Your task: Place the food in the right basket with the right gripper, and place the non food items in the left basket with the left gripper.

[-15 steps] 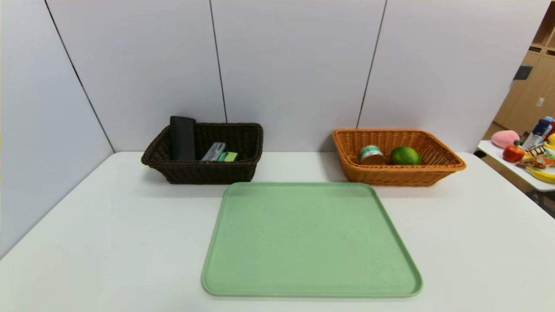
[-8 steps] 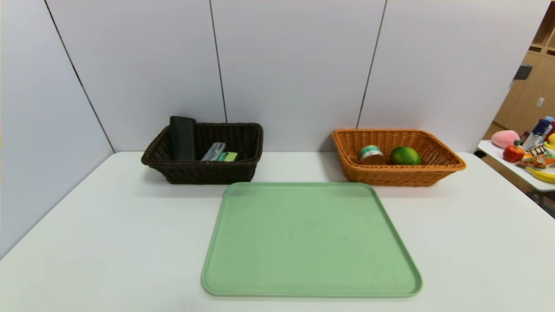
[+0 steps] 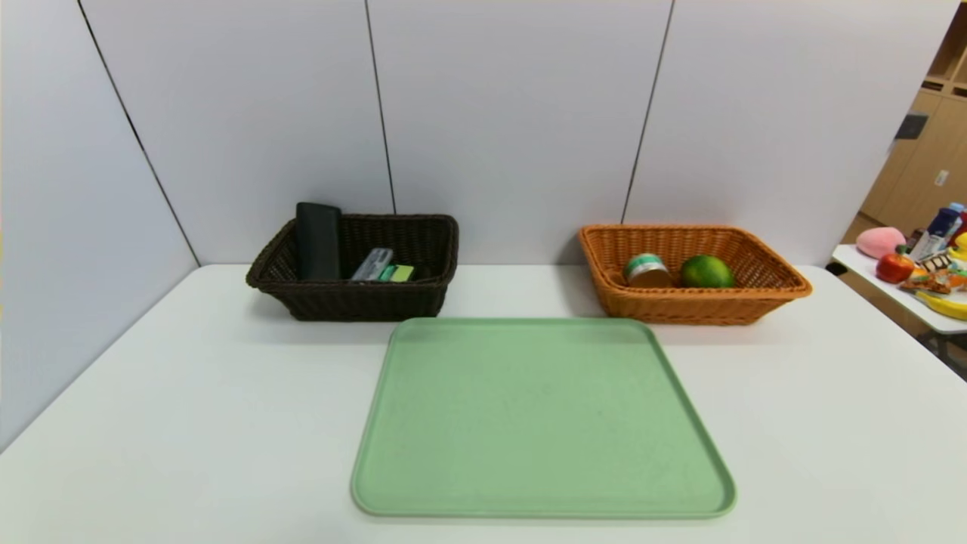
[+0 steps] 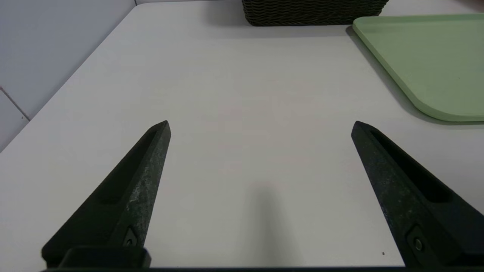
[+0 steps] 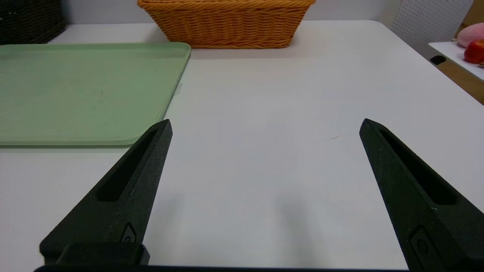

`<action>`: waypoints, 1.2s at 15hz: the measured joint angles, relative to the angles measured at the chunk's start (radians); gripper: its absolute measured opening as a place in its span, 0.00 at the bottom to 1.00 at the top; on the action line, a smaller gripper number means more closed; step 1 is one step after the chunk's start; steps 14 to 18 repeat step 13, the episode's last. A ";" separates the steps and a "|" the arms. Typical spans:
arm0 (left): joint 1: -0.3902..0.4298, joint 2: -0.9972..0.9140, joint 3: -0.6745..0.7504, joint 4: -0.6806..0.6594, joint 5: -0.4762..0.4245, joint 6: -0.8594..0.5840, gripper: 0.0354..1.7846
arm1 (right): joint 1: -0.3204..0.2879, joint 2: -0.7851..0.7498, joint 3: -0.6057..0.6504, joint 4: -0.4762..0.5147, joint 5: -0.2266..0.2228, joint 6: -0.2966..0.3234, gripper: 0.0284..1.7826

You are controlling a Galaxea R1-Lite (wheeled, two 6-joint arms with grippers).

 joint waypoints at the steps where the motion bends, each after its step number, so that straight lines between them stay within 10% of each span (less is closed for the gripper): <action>1: 0.000 0.000 0.000 0.000 0.000 0.000 0.94 | 0.000 0.000 0.002 0.000 -0.001 0.000 0.96; 18: 0.000 0.001 0.000 0.000 0.000 0.001 0.94 | 0.000 0.000 0.002 0.000 0.001 -0.001 0.96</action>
